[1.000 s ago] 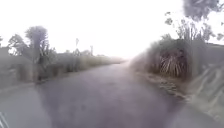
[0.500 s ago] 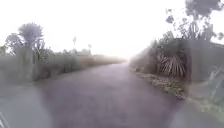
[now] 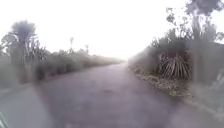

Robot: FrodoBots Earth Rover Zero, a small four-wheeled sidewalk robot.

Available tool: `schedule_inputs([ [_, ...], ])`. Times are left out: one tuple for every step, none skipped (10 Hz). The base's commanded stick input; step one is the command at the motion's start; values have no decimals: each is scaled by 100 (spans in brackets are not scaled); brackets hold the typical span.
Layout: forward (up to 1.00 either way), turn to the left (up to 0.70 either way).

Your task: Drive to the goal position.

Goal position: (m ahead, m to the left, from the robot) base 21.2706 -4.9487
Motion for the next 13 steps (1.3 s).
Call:
schedule_inputs([
  [70,0],
  [70,0],
  [70,0],
  [70,-4],
  [70,-10],
  [70,-14],
  [70,-14],
  [70,-14],
  [70,-14],
  [70,-14],
  [70,-14],
  [70,-14],
  [70,-14],
])
